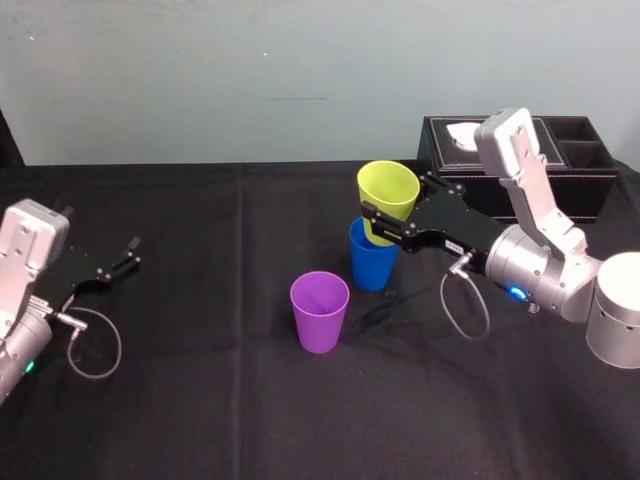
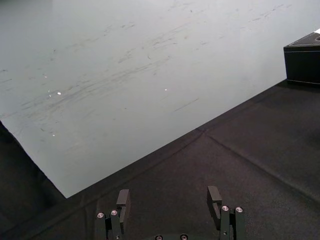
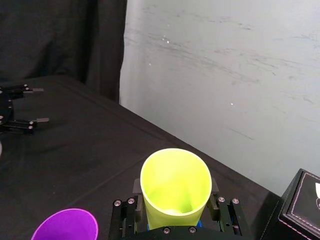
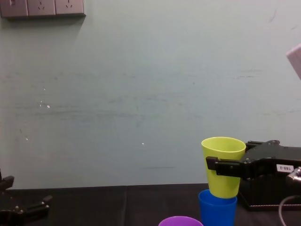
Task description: Stack the three plastic cups sequentially using one hand.
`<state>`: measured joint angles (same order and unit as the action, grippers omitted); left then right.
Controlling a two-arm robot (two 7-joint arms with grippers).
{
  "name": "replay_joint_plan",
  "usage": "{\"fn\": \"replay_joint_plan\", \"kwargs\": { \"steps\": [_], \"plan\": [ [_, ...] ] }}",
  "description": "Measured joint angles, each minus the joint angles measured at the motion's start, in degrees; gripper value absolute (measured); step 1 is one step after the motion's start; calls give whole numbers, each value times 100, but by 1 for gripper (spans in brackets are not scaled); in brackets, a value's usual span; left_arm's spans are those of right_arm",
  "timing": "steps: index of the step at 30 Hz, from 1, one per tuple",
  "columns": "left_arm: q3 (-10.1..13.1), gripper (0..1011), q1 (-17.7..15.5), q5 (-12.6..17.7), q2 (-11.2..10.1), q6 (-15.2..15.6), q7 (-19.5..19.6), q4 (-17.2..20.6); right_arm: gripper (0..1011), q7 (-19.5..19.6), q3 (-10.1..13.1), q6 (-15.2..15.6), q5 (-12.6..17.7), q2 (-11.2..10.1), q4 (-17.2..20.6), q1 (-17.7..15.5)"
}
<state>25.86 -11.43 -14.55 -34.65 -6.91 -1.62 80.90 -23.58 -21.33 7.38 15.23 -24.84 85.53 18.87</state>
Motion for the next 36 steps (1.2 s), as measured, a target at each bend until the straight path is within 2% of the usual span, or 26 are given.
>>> {"fn": "replay_joint_plan", "kwargs": {
  "steps": [14,36],
  "plan": [
    [0,1010,0,0,0,0,0,0,736,-84,-35,-35,-29,150,-430,253],
    [0,1010,0,0,0,0,0,0,736,-193,-65,-54,21,162,-601,306]
  ]
}}
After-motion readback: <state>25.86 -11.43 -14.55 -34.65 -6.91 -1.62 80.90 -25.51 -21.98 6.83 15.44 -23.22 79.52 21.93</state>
